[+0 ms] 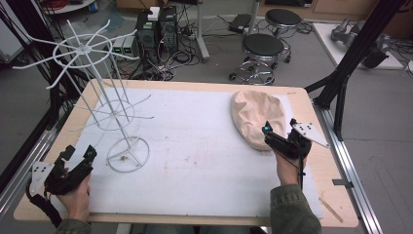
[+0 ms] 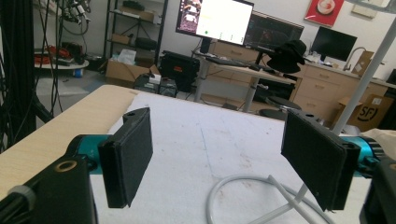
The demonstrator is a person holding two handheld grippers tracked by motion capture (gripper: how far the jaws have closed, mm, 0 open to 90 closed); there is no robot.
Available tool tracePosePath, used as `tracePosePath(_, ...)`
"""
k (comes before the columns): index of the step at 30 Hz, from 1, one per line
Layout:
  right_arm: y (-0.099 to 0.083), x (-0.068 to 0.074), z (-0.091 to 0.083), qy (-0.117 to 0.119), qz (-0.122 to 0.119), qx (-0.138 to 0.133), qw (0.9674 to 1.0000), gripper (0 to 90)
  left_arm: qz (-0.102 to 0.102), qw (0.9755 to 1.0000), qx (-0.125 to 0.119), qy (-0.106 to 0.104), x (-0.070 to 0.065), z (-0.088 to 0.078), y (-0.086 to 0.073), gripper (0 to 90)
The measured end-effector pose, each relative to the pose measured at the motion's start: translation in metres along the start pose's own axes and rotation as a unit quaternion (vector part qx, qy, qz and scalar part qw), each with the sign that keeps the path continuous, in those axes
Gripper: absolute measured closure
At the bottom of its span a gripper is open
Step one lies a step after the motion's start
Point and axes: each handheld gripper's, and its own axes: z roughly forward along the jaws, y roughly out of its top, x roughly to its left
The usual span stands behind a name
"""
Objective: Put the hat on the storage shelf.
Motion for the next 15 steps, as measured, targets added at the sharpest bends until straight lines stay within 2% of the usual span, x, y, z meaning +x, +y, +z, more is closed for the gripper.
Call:
tracePosePath(7,0.001,0.003,0.014,0.004,-0.004,0.011,0.9999,9.4,-0.001,1.0000,-0.003,-0.002,-0.001,-0.002,0.000,25.1)
tracePosePath(11,0.006,0.004,0.022,0.009,0.007,0.019,0.9998,9.4,-0.003,1.0000,-0.001,0.000,-0.001,-0.001,0.000,25.1)
tracePosePath(13,0.007,0.004,0.024,0.012,0.008,0.014,0.9998,9.4,-0.003,1.0000,-0.001,0.000,0.000,-0.001,0.000,25.1)
tracePosePath(15,0.009,0.006,0.033,0.009,0.006,0.021,0.9997,9.4,-0.003,1.0000,-0.001,-0.001,-0.001,-0.001,0.000,25.1)
